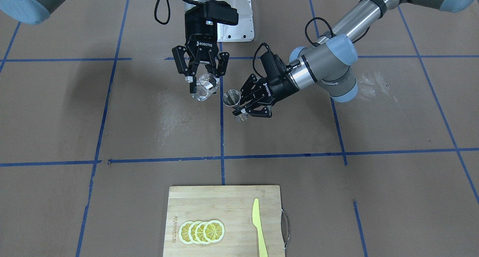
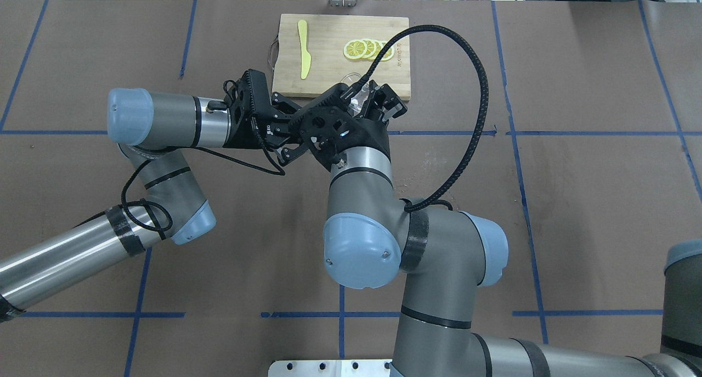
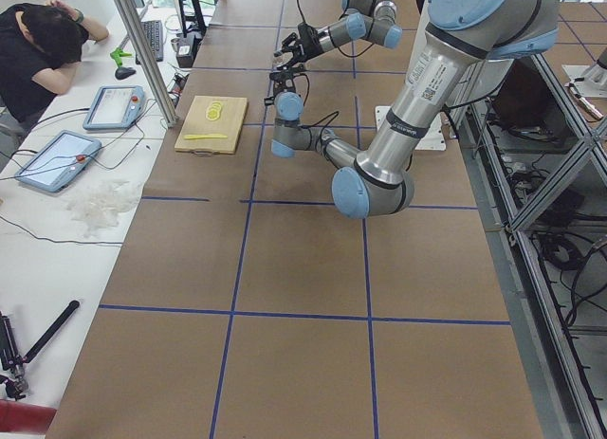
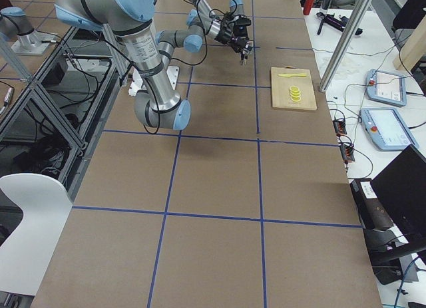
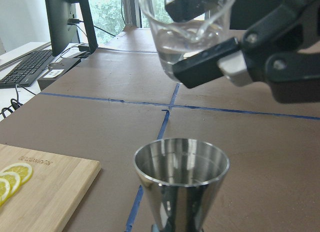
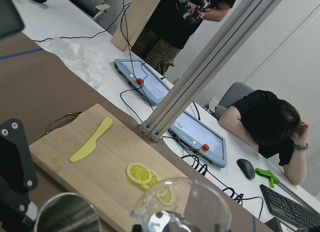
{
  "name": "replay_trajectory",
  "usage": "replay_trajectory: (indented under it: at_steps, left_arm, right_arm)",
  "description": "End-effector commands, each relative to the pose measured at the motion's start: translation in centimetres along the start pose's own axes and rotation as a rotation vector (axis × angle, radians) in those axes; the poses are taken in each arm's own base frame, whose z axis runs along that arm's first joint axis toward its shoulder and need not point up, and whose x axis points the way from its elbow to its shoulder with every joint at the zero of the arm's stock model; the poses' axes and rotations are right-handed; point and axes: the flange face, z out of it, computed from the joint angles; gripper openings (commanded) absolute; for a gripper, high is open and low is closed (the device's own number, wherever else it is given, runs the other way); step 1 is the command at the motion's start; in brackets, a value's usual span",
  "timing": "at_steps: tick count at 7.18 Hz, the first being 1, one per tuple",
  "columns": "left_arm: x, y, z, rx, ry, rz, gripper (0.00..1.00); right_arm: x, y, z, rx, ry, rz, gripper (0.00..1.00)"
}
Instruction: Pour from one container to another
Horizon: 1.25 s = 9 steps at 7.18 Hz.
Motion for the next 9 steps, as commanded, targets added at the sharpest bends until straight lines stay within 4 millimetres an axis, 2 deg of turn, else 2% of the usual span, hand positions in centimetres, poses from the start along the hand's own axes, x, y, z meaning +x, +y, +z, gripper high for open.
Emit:
replay_trajectory:
  at_steps: [1, 3, 9]
  left_arm:
    - [0.0, 0.0, 0.0, 0.001, 0.000, 0.000, 0.00]
    - [0.3, -0.1, 0.1, 0.003, 0.005, 0.001, 0.00]
    - [0.6, 0.1, 0.3, 0.001, 0.009, -0.001, 0.00]
  right_arm:
    - [-0.4, -0.1, 0.2, -0.002, 0.006, -0.019, 0.00]
    - [-2.2, -0.6, 1.6, -0.004, 0.043, -0.052, 0.00]
    - [-1.8, -0.6, 1.4, -0.007, 0.103, -0.203, 0.00]
